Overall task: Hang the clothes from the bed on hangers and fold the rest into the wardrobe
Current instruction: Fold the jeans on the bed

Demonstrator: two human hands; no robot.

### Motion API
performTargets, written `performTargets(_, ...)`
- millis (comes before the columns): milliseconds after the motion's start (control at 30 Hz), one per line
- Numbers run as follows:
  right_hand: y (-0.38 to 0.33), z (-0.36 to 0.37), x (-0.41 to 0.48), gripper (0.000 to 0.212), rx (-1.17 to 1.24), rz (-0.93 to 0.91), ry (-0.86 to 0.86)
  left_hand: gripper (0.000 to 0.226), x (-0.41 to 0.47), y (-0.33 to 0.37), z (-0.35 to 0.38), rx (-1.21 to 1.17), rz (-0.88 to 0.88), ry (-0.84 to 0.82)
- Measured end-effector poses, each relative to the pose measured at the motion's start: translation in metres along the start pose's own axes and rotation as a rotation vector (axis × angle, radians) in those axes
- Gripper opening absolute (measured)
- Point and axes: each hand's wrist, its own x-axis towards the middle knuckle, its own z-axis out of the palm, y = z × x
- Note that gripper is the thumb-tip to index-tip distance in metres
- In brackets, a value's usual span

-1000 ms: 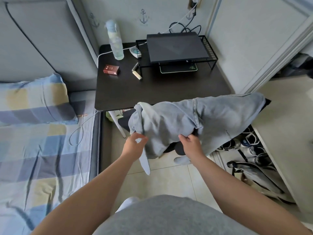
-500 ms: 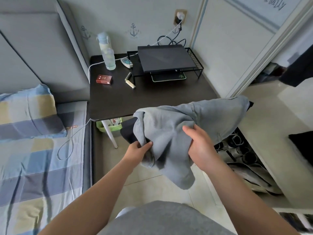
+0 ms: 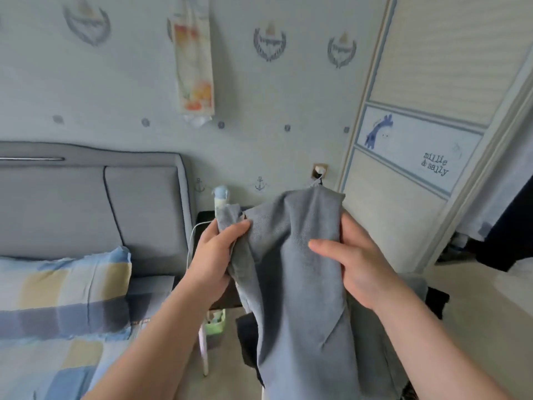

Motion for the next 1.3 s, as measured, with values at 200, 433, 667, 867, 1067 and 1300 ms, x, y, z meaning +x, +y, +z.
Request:
performTargets(200,-0.087,0.076,0.065,0.054,-0.067,-0.245,-0.152,0.034,-0.01,0.14,-0.013,0.001,0.332,-0.006)
performTargets(433,-0.163,0.196,0.118,0.05,0.008,-0.38,-0.359,0.036,-0.069,0.288,-0.067,0.19,0.629,0.113)
performTargets(667,-0.186,0.342,0.136,0.035,0.204,-0.285,-0.547,0.045,-0.163,0.375,-0.148,0.301,0.626,0.291)
performTargets(867,-0.163,0.461,0.119,0.016,0.352,0.081,-0.655,0.084,-0.25,0.355,-0.235,0.189,0.512,0.499)
performTargets(1067,-0.067,0.552,0.065,0.035,0.43,0.531,-0.827,0.053,-0.326,0.259,-0.305,0.136,0.393,0.777)
performTargets(1300,0.07,0.584,-0.005,0.058,0.377,0.986,-1.068,0.067,-0.403,0.111,-0.346,-0.061,0.248,1.173)
